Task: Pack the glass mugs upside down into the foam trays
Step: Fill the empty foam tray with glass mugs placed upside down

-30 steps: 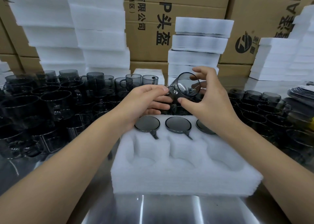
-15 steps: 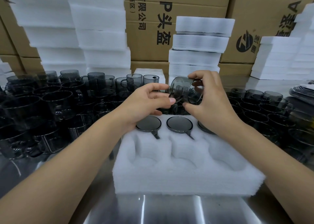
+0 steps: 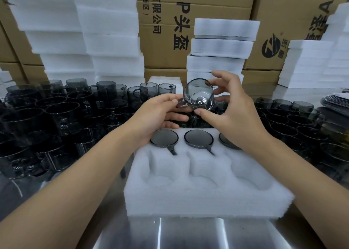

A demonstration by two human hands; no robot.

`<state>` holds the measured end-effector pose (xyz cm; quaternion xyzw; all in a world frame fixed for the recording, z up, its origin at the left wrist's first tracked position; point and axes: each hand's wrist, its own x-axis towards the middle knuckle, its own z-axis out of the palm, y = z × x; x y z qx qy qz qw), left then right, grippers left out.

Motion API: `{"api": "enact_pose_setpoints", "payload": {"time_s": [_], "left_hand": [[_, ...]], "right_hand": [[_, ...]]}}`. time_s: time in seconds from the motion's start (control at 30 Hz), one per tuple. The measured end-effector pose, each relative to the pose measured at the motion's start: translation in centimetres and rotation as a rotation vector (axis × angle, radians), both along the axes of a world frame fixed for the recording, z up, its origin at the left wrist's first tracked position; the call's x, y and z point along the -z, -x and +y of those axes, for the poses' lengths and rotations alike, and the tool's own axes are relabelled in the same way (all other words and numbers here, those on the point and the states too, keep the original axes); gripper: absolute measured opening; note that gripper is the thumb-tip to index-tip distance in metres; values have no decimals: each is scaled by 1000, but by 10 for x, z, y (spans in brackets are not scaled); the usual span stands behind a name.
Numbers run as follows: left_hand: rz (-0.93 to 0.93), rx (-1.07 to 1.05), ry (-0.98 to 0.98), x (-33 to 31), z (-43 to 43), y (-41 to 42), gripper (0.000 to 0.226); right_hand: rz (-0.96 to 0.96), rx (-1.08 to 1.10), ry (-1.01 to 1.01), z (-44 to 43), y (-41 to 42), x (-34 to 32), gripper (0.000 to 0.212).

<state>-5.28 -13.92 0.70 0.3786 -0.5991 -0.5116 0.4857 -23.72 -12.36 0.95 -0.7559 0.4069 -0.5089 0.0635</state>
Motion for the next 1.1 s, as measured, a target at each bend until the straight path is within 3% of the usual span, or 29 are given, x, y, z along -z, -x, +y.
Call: {"api": "enact_pose_setpoints", "payload": {"time_s": [0.3, 0.67, 1.1], "left_hand": [[27, -64, -26, 0, -1, 2, 29], [-10, -48, -5, -1, 1, 2, 30], [-75, 153, 43, -17, 0, -22, 25]], "right_hand": [[21, -1, 19, -1, 0, 2, 70], [-39, 23, -85, -3, 1, 4, 47], [-136, -165, -189, 2, 1, -2, 42]]}}
